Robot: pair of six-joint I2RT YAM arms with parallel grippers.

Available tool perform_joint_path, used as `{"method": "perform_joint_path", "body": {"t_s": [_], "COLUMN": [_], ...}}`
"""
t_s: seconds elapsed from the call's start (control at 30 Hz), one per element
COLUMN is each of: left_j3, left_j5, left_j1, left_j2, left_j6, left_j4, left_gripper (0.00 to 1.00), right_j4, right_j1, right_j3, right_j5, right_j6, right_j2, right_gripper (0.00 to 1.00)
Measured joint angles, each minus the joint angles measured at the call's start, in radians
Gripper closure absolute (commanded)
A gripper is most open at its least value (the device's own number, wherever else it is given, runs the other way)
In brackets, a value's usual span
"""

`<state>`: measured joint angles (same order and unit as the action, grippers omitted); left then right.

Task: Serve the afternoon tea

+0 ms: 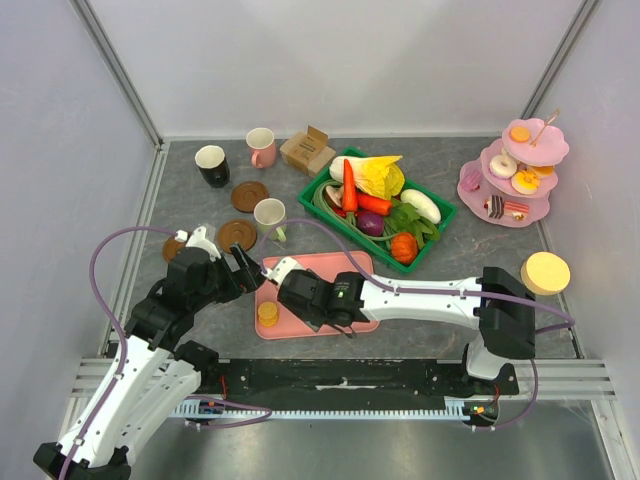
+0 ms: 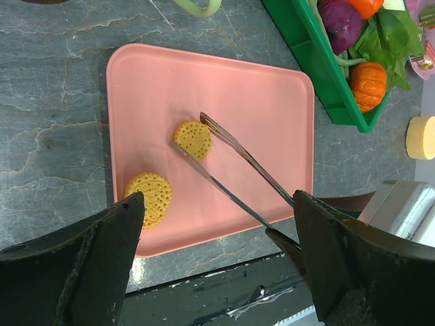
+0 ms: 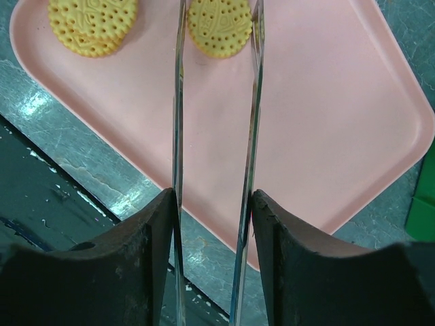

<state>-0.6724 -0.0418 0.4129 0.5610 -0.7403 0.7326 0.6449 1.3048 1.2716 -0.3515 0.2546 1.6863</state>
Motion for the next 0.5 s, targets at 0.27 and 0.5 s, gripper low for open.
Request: {"method": "perform_joint_path", "body": {"t_s": [0.27, 0.5], "left_j3": [0.000, 0.000], "left_j5": [0.000, 0.000], "left_j1": [0.000, 0.000], "left_j2": [0.000, 0.000], "left_j6": [0.000, 0.000], "left_j4": [0.000, 0.000], "left_gripper": [0.04, 0.04], "right_j4": [0.013, 0.047], "right_j1": [-0.002, -0.002], "right_j3": [0.003, 0.023], "right_j5": [0.004, 0.007], "right_j6": [0.012, 0.006], "right_j2": [0.000, 0.002], "right_gripper": [0.45, 0.42]}}
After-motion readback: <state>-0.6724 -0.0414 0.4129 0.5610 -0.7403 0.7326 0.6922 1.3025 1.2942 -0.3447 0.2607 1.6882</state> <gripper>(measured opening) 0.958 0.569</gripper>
